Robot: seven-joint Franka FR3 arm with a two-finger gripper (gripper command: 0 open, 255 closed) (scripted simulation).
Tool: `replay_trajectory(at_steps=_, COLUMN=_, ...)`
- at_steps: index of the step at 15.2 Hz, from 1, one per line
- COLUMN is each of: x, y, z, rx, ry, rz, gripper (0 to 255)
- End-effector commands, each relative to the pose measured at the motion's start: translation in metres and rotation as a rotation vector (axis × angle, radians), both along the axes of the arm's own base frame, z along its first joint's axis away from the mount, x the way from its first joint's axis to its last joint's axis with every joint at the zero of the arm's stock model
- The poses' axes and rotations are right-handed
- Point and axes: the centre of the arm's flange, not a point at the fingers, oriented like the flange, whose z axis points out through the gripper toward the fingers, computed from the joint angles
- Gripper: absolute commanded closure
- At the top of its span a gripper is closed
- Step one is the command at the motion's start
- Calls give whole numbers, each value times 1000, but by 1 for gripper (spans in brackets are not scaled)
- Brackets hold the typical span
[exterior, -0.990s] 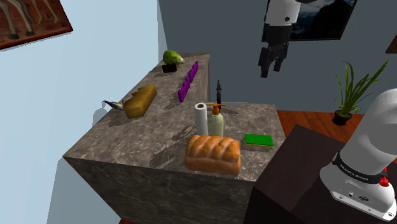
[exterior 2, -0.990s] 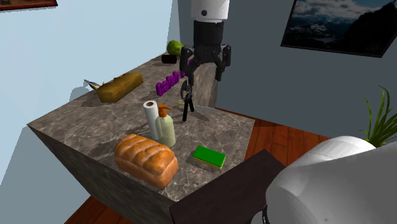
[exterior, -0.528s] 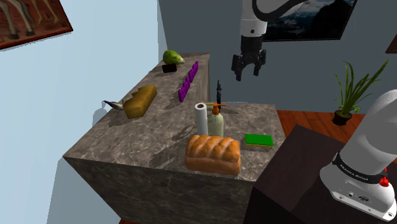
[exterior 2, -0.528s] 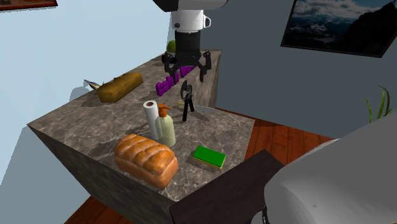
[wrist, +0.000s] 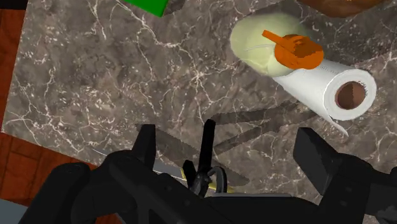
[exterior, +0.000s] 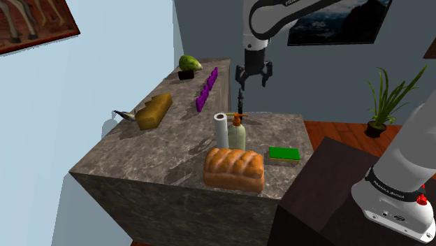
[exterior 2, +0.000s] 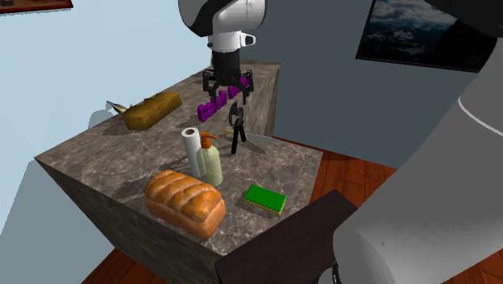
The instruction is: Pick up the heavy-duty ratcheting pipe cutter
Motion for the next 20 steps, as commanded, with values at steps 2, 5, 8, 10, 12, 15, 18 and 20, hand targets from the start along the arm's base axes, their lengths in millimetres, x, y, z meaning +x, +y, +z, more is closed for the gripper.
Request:
replay_trajectory(at_steps=2, x=36, y=-10, z=-17, rx=-18, ry=-1, rz=-106, gripper=0)
replay_trajectory(at_steps=5, x=69, y=-24, z=-32, rx=-36, ry=-1, rz=-208, gripper=0)
replay_trajectory(at_steps=8, x=101, y=-42, z=-47, rx=-54, ry=-2, rz=-310, gripper=0)
replay_trajectory(at_steps=10, x=121, y=-55, z=-57, rx=-66, ry=-2, rz=-378, gripper=0)
replay_trajectory(at_steps=12, x=137, y=-68, z=-65, rx=-76, ry=-2, rz=-437, gripper=0)
replay_trajectory(at_steps=15, x=137, y=-68, z=-81, rx=-76, ry=-2, rz=-437, gripper=0)
replay_trajectory(at_steps=18, x=137, y=-68, z=-96, rx=-76, ry=-2, rz=-437, gripper=0)
replay_trajectory(at_steps=20, x=137, y=-68, z=-105, rx=-76, ry=-2, rz=-437, gripper=0)
